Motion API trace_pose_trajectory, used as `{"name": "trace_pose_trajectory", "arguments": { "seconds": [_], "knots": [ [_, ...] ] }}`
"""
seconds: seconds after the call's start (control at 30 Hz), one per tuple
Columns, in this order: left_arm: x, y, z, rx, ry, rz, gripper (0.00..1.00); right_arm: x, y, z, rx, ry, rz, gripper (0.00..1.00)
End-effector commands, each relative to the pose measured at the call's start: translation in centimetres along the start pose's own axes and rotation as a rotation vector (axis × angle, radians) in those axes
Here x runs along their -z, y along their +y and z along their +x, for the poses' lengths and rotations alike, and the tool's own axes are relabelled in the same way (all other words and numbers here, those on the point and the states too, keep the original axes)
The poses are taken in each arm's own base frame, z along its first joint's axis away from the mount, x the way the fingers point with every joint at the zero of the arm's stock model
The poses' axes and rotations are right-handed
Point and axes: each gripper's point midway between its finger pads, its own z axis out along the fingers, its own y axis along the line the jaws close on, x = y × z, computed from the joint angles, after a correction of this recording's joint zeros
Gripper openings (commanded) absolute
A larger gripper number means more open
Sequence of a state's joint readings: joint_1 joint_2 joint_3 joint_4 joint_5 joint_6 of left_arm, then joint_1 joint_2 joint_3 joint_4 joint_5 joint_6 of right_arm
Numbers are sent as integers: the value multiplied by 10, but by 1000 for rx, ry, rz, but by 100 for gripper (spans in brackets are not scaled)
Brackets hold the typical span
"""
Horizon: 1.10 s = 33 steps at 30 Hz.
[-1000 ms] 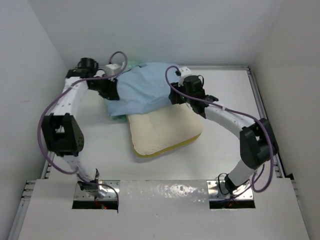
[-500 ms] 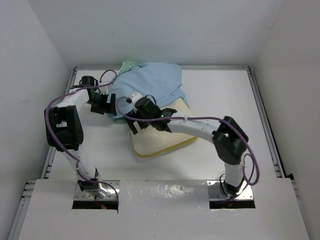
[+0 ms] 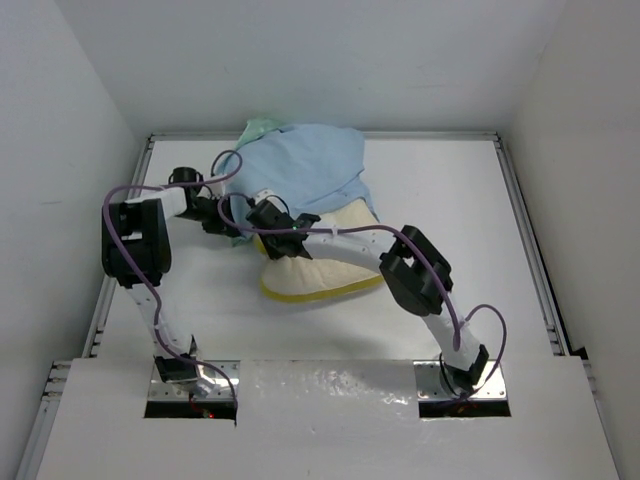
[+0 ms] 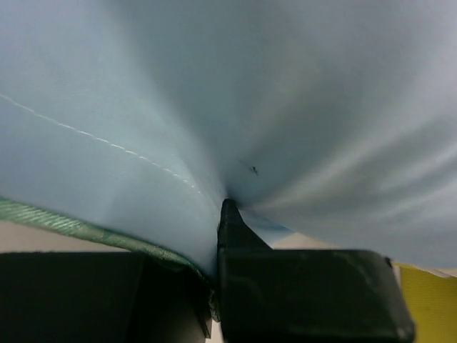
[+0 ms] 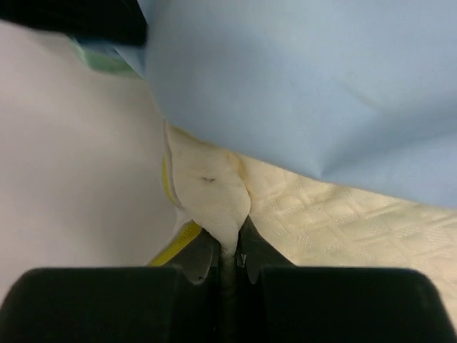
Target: Put the pillow into the pillowcase
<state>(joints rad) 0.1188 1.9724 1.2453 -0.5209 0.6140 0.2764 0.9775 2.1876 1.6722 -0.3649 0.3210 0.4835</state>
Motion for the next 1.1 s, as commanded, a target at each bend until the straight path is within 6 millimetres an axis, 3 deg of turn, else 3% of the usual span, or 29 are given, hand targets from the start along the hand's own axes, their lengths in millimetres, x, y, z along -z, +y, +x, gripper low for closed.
{"name": "trace_pose_trajectory", "arguments": {
  "seconds": [0.0,0.03,0.1,0.13,0.17,0.23,0.27,0.37,0.5,0.57,0.6,0.73,0.77,0.8,0.83,0.87,0.9,0.93,0.97,1.0,1.03,1.07],
  "knots": [
    [5,-26,-21,-51,-61,140,0,19,11,-73,-61,-180,-41,0],
    [13,-33,-24,-94,-72,157,0,33,9,-114,-83,-276,-49,0],
    [26,-50,-17,-158,-52,215,0,51,-1,-155,-114,-395,-19,0],
    [43,-61,-25,-211,-77,226,0,63,-10,-185,-134,-492,-6,0],
    [57,-81,-14,-198,-38,296,0,74,-18,-201,-146,-551,18,0],
    [88,-107,-22,-423,-78,383,0,81,-39,-221,-146,-648,101,0],
    [112,-137,1,-375,-12,510,0,81,-44,-227,-147,-676,116,0],
    [139,-151,-11,-526,-98,472,0,45,-49,-214,-108,-632,162,0],
    [150,-153,-10,-536,-115,445,0,8,-50,-193,-111,-573,204,0],
    [150,-152,-1,-528,-94,431,0,-2,-62,-194,-185,-561,225,0],
    [154,-153,1,-526,-92,415,0,-6,-69,-207,-226,-587,229,0],
    [171,-129,2,-510,-97,286,0,-21,-85,-229,-264,-640,268,0],
    [175,-122,1,-496,-101,259,0,-27,-77,-229,-243,-629,215,0],
    [177,-112,-1,-471,-99,237,0,-37,-67,-219,-184,-593,158,9],
    [182,-93,-1,-414,-102,195,0,-30,-51,-220,-136,-584,61,58],
    [177,-79,1,-333,-82,195,0,-37,-18,-197,-62,-513,-109,84],
    [176,-65,1,-280,-74,180,0,-29,2,-187,11,-489,-175,99],
    [178,-43,5,-219,-65,138,0,2,14,-197,53,-512,-234,99],
    [168,-26,10,-145,-29,133,0,11,30,-180,104,-471,-312,99],
    [165,-13,12,-120,-17,110,7,24,32,-178,125,-462,-331,99],
    [163,0,18,-100,14,77,14,64,34,-196,128,-515,-371,99],
    [156,10,23,-87,44,65,23,74,33,-190,137,-506,-390,99]
  ]
}}
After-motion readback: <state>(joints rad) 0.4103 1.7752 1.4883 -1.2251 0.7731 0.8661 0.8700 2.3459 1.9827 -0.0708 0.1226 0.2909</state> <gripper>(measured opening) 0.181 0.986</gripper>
